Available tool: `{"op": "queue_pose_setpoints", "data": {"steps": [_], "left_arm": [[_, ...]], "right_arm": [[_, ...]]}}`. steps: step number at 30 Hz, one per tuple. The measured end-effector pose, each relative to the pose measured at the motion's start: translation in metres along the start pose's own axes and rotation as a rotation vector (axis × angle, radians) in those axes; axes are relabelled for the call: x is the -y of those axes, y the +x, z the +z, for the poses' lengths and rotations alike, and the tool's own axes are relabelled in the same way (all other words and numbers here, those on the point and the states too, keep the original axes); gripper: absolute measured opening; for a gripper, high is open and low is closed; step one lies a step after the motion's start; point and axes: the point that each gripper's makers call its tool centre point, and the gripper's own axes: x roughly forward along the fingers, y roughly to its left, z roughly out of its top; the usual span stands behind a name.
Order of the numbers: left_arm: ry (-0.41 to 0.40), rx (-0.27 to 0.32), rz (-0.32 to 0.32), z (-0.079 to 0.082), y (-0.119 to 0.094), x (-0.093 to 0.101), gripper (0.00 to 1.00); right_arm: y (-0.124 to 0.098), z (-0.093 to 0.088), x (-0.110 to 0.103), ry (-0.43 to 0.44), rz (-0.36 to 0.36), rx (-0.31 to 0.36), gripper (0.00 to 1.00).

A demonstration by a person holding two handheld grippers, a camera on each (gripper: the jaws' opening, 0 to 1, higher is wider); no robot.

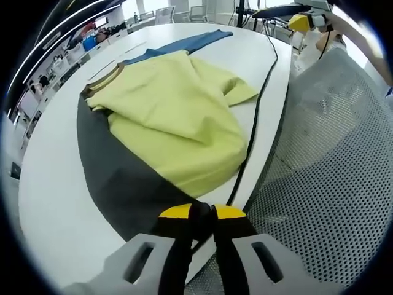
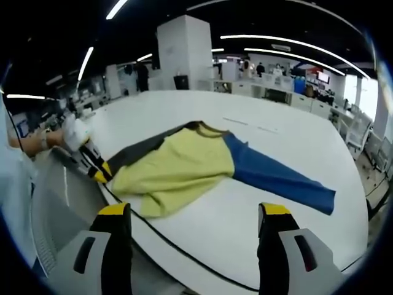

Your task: Fold the garment on the visible template until the final outline fits inside the template.

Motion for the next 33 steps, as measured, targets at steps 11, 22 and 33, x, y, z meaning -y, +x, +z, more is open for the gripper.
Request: {"op": "queue_pose_setpoints", "data": {"steps": [11, 22, 33], "left_arm": [[0.016, -0.009, -0.02, 0.0, 0.0, -0.001, 0.07], [-0.036, 0.014, -0.015, -0.003, -0.001, -0.007, 0.0], [-0.163, 0.12, 0.001, 0.008, -0.031, -0.024, 0.0]], "right_arm": [[0.002, 0.0, -0.002, 0.006, 0.007, 0.005, 0.83], [-0.002, 0.008, -0.002, -0.008, 0.006, 0.026, 0.87], [0.004, 0.012, -0.005, -0.024, 0.015, 0.024, 0.92]]}}
